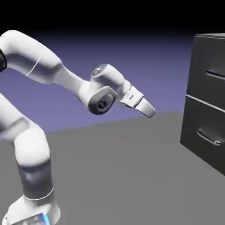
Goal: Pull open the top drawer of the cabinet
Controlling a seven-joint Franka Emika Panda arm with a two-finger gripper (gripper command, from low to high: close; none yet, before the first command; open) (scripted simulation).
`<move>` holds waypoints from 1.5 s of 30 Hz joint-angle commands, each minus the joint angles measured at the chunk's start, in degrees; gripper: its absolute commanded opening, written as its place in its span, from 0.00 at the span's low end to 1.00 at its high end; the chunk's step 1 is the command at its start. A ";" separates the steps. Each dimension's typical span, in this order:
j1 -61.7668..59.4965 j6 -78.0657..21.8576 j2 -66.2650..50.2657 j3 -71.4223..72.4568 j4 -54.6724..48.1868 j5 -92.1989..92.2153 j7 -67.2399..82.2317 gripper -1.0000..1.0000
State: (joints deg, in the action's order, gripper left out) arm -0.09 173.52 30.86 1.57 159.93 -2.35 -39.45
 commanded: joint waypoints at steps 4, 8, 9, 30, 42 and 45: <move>-2.59 -1.62 -5.98 5.20 -3.57 -7.79 9.97 0.50; -5.18 -3.23 -11.95 10.39 -7.13 -15.57 19.94 0.50; -5.83 -3.64 -13.44 11.69 -8.03 -17.52 22.43 0.50; -19.42 -12.12 -44.81 38.95 -26.75 -58.40 74.76 0.50; -27.19 -16.97 -62.73 54.53 -37.45 -81.76 104.66 0.50; -29.13 -18.19 -67.21 58.43 -40.13 -87.60 112.13 0.50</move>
State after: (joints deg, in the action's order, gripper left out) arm -29.23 155.33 -36.35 59.99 119.80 -89.94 72.68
